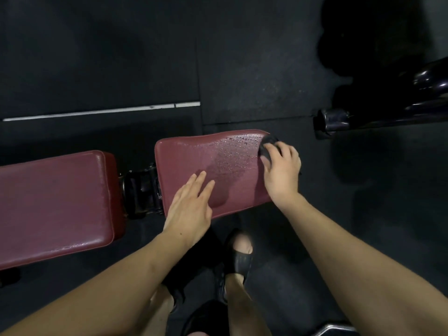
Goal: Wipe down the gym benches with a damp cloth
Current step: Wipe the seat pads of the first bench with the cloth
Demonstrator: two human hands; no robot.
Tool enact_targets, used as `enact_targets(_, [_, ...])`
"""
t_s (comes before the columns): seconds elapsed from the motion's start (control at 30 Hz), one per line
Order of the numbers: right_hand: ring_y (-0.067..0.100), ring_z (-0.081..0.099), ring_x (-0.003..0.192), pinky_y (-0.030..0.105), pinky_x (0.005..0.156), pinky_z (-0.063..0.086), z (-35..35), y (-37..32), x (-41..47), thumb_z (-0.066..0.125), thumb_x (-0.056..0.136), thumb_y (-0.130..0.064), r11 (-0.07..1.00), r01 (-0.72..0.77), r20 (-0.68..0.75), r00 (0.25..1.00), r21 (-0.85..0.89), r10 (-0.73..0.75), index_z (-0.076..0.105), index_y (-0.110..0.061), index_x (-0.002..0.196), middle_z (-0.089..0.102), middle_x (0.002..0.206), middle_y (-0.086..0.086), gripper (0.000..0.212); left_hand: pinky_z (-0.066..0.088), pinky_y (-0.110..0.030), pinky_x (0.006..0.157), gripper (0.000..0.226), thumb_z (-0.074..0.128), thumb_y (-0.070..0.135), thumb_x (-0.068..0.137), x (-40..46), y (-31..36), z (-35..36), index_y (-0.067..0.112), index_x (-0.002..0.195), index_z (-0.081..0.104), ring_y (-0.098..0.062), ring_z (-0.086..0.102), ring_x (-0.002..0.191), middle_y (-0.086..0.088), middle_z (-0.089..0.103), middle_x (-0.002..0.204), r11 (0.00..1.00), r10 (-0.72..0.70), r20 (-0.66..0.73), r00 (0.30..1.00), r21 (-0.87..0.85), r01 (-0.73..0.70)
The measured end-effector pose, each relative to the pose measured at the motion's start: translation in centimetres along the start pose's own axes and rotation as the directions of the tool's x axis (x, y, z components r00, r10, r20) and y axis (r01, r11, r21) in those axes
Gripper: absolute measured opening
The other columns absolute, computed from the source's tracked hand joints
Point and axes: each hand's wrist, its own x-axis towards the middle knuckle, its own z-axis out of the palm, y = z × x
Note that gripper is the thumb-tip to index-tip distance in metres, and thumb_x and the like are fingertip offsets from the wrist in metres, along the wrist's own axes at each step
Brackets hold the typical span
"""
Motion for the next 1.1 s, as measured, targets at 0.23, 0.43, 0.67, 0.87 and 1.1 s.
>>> enact_targets(0.23, [0.038, 0.047, 0.139, 0.057, 0.115, 0.038, 0.2, -2.2, -2.0, 0.065, 0.1, -0.024, 0.993, 0.118, 0.002, 0.993, -0.006, -0.118, 0.065, -0.018, 0.136, 0.059, 0.143, 0.01, 0.036, 0.018, -0.045, 0.127, 0.064, 0.045, 0.017, 0.101, 0.2, -1.1, -0.6, 0.019, 0.161, 0.026, -0.024, 0.006, 0.158, -0.005, 0.013, 0.171, 0.999, -0.028, -0.01, 1.0, 0.025, 0.028])
enact_targets(0.43, [0.041, 0.045, 0.142, 0.063, 0.12, 0.031, 0.8, 0.0, -8.0, 0.069, 0.1, -0.02, 0.965, 0.261, 0.097, 0.961, 0.005, -0.26, 0.065, -0.017, 0.138, 0.059, 0.144, 0.011, 0.039, 0.017, -0.044, 0.128, 0.064, 0.046, 0.017, 0.099, -0.8, -2.2, -0.2, 0.019, 0.161, 0.027, -0.023, 0.007, 0.158, -0.005, 0.015, 0.171, 0.999, -0.04, -0.024, 0.999, -0.008, 0.04])
enact_targets(0.67, [0.037, 0.059, 0.121, 0.057, 0.117, 0.035, 2.5, -5.8, 2.4, 0.063, 0.1, -0.029, 0.975, 0.222, -0.04, 0.974, -0.025, -0.223, 0.069, -0.018, 0.127, 0.067, 0.128, 0.01, 0.029, 0.021, -0.045, 0.127, 0.066, 0.048, 0.022, 0.098, -0.2, -4.9, 0.8, 0.019, 0.161, 0.027, -0.024, 0.008, 0.158, -0.005, 0.014, 0.171, 0.996, -0.01, -0.053, 0.999, 0.093, 0.015])
enact_targets(0.87, [0.032, 0.055, 0.131, 0.055, 0.121, 0.031, 2.0, -4.7, -7.3, 0.066, 0.1, -0.027, 0.934, 0.357, 0.017, 0.934, 0.03, -0.358, 0.068, -0.016, 0.133, 0.064, 0.137, 0.006, 0.035, 0.019, -0.043, 0.127, 0.067, 0.049, 0.023, 0.097, -1.4, -6.0, 1.2, 0.018, 0.161, 0.028, -0.024, 0.008, 0.158, -0.006, 0.015, 0.171, 0.992, -0.039, -0.009, 0.999, 0.119, 0.04])
enact_targets(1.1, [0.038, 0.058, 0.118, 0.063, 0.117, 0.034, 4.4, -9.1, 0.6, 0.06, 0.099, -0.029, 0.936, 0.351, -0.029, 0.936, 0.002, -0.35, 0.07, -0.014, 0.121, 0.067, 0.124, 0.012, 0.028, 0.021, -0.044, 0.127, 0.067, 0.05, 0.019, 0.095, -1.6, -7.4, 0.7, 0.017, 0.16, 0.032, -0.023, 0.01, 0.158, -0.006, 0.016, 0.17, 0.996, -0.026, -0.025, 0.999, 0.088, 0.028])
